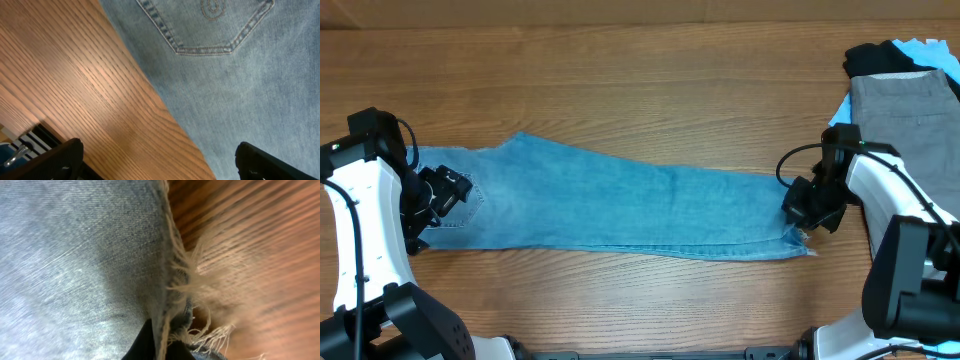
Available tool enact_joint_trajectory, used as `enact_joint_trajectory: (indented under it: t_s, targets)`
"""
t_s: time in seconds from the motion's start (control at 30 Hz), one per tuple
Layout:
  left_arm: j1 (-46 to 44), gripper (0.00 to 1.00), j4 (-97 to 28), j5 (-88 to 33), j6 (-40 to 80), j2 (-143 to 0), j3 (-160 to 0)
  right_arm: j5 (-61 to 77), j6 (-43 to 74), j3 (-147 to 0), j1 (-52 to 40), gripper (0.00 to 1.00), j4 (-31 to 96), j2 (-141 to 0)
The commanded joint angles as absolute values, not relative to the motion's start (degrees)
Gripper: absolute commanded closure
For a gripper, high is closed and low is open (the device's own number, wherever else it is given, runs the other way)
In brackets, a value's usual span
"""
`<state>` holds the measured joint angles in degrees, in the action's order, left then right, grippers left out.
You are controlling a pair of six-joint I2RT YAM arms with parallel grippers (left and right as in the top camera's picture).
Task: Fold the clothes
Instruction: 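Grasp the frayed jeans hem with the right gripper, then fold the hem leftward over the leg toward the left gripper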
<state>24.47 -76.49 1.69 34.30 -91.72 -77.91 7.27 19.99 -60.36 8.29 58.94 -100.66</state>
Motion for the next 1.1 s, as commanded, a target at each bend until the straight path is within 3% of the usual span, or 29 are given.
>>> enact_joint_trajectory:
  t_s: [0.0,0.67,1.07]
  targets:
    - [24.32,0.00,-76.38,1.41,33.41,-91.59,-77.60,5.30,21.54,-64.88,7.35,0.96,61.17,-95.83]
    - [24.32,0.00,-76.95,1.41,33.41,-91.59,-77.60,15.57,30.50,-76.73,-17.96,0.96,63.44,-92.55]
    - [24.32,0.00,-77.32,1.41,33.41,-91.59,-77.60,15.46,40.75,-77.47,-34.17,0.96,51.53,-92.71]
